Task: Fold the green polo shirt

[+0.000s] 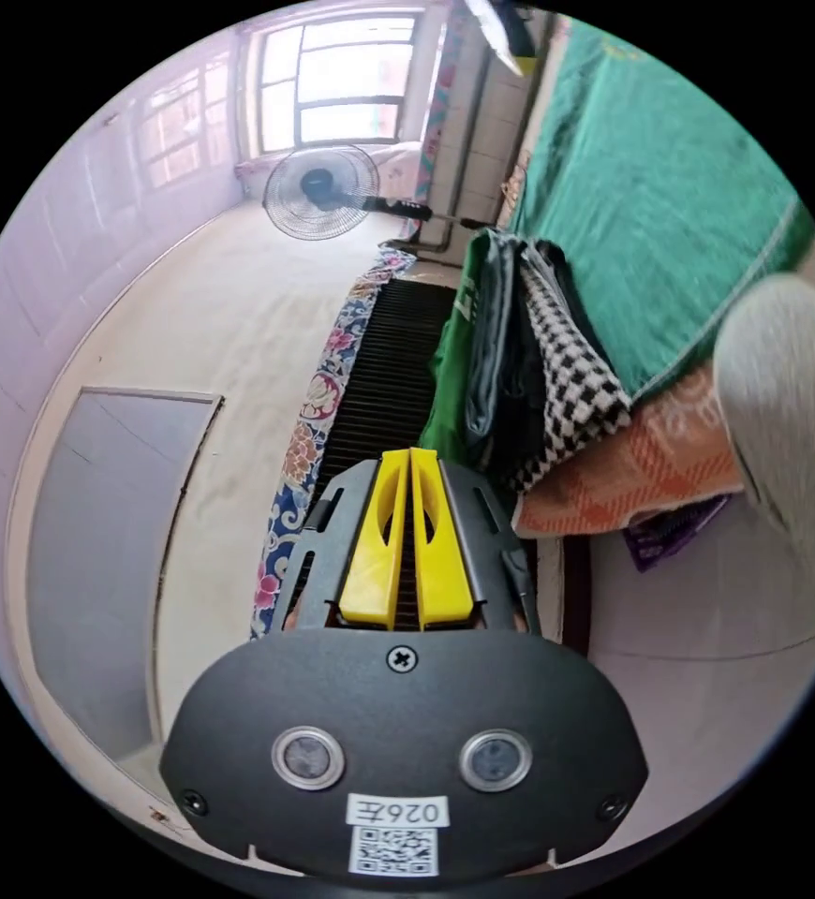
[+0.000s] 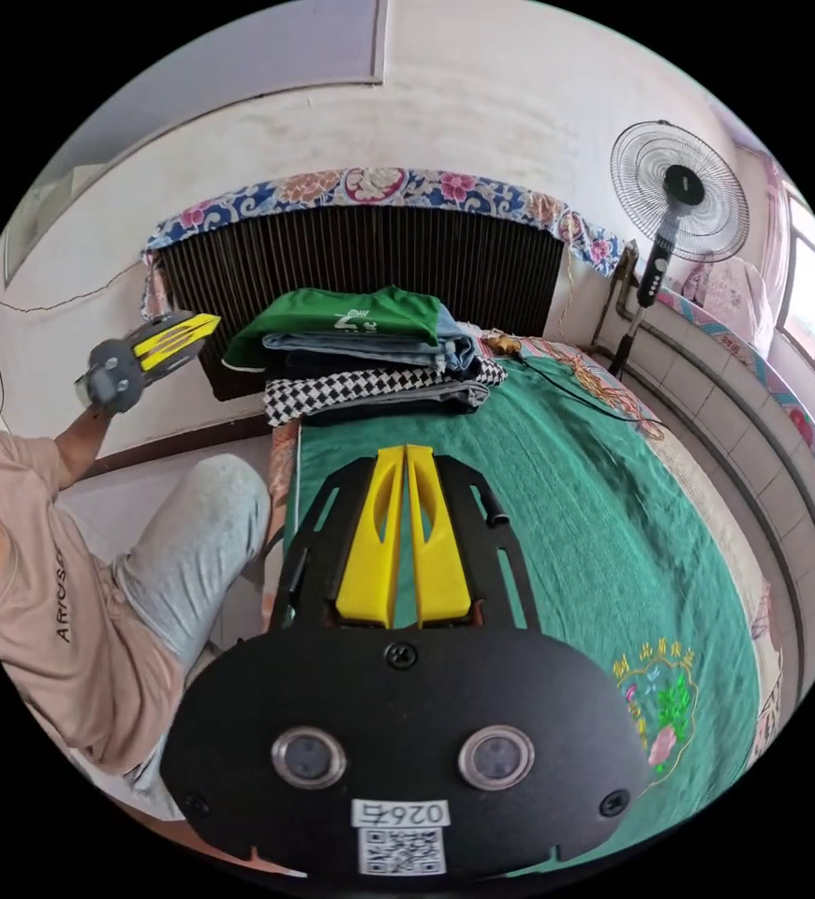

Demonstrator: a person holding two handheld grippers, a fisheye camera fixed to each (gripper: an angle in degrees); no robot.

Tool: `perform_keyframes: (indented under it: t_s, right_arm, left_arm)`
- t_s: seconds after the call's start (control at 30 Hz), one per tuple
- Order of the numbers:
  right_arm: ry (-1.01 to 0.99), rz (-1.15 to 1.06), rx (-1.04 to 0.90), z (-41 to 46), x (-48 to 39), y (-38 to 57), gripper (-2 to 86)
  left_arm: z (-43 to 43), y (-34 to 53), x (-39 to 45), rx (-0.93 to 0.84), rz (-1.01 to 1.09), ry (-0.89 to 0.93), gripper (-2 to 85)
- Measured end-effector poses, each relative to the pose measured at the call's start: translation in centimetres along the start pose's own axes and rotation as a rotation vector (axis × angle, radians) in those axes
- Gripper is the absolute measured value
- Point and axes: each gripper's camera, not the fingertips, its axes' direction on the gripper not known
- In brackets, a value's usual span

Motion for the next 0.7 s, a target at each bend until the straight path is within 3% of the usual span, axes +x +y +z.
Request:
perform_keyframes:
  t_s: [0.17,0.23,0.33,0.43,0.53,0.7]
  right_arm:
    - [0.062,0.134,0.249,-14.8,-3.1,-0.3,-0.9]
    - [0.133,0.2,0.419,-20.3,-4.9,0.3,-0.9]
    - [0.311,0.233,0.649,-27.6,-9.3,0.3,-0.9]
    - [0.445,0.23,0.741,-31.5,-13.3,-2.2,-0.9]
    - [0.449,0.237,0.68,-33.5,-15.7,-7.3,-0.9]
    - [0.665,0.098,0.853,-37.2,-21.0,-15.2,0.4]
  left_arm:
    - [0.1,-1.1,-6.0,0.182,-0.334,0.297,-0.7]
    - [-1.7,0.8,-8.1,0.394,-0.531,0.543,-0.7]
    - [-3.5,3.6,-8.5,0.623,-0.703,0.722,-0.8]
    - [-5.9,6.4,-7.6,0.841,-0.781,0.83,-0.8]
    - [-7.8,8.9,-7.1,1.003,-0.821,1.012,-0.9]
    - [-9.7,10.6,-8.2,1.275,-0.741,1.264,-0.8]
